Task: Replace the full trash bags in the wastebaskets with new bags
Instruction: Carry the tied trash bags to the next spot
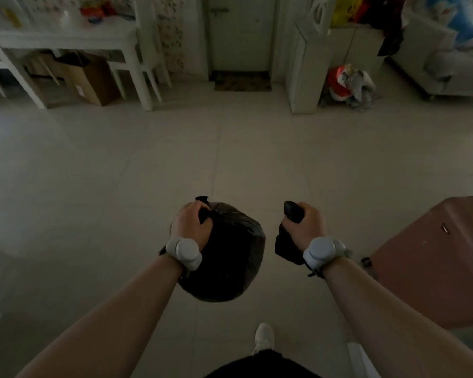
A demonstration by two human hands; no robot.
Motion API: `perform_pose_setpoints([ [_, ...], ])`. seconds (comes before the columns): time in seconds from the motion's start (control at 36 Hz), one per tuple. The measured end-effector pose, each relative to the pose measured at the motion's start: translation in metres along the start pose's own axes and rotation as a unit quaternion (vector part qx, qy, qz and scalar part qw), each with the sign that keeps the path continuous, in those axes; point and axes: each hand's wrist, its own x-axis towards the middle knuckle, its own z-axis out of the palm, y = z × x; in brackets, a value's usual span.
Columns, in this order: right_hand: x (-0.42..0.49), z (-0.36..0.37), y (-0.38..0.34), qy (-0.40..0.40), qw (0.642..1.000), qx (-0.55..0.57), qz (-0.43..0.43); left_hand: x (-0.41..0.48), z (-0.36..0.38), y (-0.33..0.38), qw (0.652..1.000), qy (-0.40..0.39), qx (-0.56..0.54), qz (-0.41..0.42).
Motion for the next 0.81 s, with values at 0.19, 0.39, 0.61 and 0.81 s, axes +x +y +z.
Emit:
perform_pose_setpoints([
  [0.19,0.134,-0.023,-0.018,0.007,0.999,-0.034,-0.035,0.116,0.022,0.040,1.000,0.016,-0.010,-0.011],
  [0.39,0.228,-0.006,-0.019,-0.032,0.998,-0.037,-0.039,0.208,0.042,0.046,0.999,0.032,-0.007,-0.029],
  [0.61,0.394,0.005,-0.037,-0.012,0.998,-0.046,-0.036,0.372,0.073,0.053,1.000,0.020,-0.003,-0.012],
  [0.81,0.513,-0.004,-0.057,0.023,0.999,-0.009,-0.021,0.503,0.084,0.080,1.000,0.002,0.003,0.014],
])
